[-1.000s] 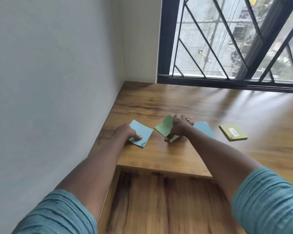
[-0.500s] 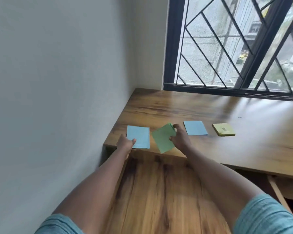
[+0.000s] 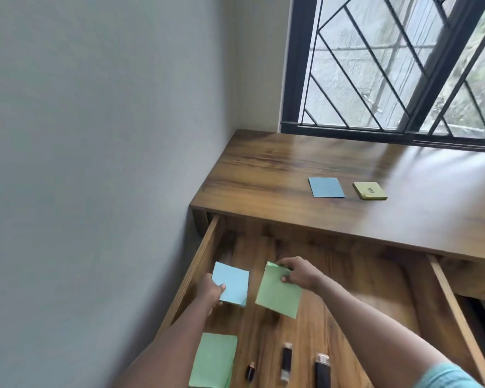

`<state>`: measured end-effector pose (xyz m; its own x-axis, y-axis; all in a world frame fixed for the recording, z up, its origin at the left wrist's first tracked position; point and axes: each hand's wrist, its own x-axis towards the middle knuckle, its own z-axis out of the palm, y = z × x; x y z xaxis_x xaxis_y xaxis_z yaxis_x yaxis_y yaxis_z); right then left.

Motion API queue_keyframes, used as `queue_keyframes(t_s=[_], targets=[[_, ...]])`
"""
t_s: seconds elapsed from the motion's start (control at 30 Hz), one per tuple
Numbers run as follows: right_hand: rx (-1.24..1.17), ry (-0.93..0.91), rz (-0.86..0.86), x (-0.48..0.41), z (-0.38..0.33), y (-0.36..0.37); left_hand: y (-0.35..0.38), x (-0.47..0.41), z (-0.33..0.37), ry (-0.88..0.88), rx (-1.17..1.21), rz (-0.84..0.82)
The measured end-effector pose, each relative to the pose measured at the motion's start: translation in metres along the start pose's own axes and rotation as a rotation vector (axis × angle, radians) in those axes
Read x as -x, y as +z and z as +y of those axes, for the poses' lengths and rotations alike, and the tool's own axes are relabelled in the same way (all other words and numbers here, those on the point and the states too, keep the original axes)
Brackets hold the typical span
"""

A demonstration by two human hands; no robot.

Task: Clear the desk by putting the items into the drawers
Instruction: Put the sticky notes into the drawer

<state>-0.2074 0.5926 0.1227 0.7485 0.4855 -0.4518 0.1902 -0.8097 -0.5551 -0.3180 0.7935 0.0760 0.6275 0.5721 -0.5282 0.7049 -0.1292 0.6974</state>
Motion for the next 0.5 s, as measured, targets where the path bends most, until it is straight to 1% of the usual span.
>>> queue_keyframes(t_s=[0.1,0.2,0.3,0.4,0.5], targets=[[0.087,-0.002,-0.084,-0.008,0.003,0.020,0.008,-0.011,-0.010,-0.048,0.022,-0.007],[0.143,-0.005,-0.094,-0.019,0.005,0.033,0.014,-0.021,-0.009,-0.046,-0.028,0.007],[0.205,-0.005,-0.069,-0.027,0.009,0.041,0.017,-0.026,-0.007,-0.018,-0.230,0.073],[0.276,0.010,-0.037,-0.032,0.012,0.047,0.024,-0.022,0.000,-0.033,-0.448,0.175],[0.345,0.028,0.002,-0.032,0.015,0.052,0.037,-0.015,0.007,-0.069,-0.492,0.221]])
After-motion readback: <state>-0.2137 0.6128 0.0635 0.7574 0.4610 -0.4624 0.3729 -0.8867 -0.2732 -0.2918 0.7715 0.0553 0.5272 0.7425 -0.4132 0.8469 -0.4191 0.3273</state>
